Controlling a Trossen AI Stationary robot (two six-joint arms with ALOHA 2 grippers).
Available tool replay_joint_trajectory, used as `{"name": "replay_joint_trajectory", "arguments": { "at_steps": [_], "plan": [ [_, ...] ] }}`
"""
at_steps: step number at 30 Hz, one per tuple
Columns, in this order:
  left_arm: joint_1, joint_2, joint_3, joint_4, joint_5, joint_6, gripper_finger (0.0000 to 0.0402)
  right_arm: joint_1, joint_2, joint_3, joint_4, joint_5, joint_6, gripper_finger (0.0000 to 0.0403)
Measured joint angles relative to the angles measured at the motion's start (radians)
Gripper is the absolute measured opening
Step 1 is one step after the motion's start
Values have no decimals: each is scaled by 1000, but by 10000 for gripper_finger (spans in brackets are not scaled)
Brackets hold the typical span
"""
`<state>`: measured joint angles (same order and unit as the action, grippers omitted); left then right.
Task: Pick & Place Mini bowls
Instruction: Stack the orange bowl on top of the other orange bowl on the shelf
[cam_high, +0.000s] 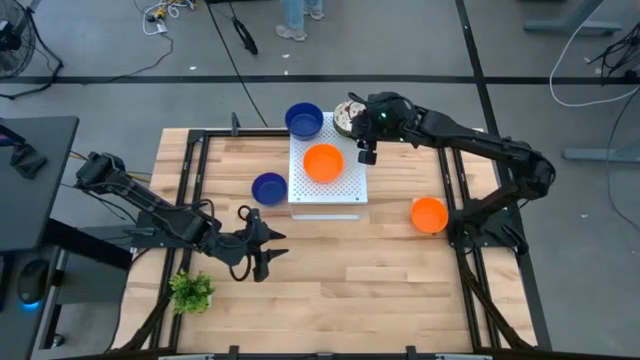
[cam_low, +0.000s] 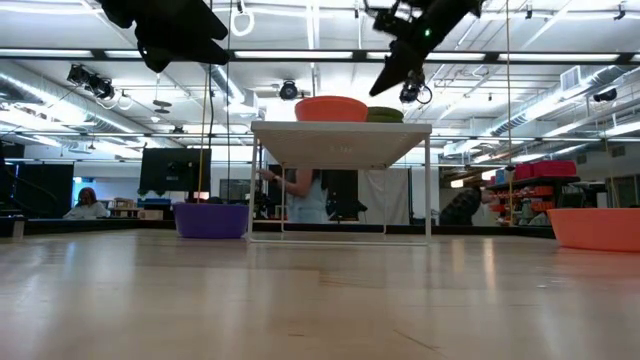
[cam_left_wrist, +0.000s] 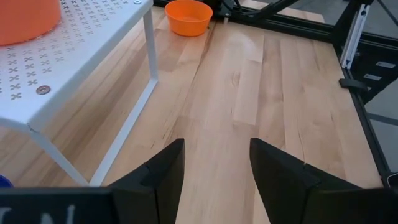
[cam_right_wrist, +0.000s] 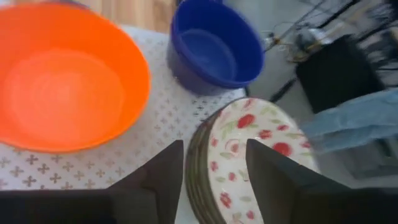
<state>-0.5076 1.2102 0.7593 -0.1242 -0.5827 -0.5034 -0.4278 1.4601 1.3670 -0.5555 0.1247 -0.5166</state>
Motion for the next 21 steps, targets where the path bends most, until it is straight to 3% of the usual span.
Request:
{"name": "replay_joint_trajectory", "arguments": {
  "at_steps": [6,14,21],
  "plan": [
    [0,0,0,0,0,3,186,191,-111,1,-158,103,152,183],
    [0,0,0,0,3,2,186,536,-156,-4,-624,96,670,166],
    [0,0,0,0,3,-1,186,752,-187,-208,-674,53,973,156]
  ]
}}
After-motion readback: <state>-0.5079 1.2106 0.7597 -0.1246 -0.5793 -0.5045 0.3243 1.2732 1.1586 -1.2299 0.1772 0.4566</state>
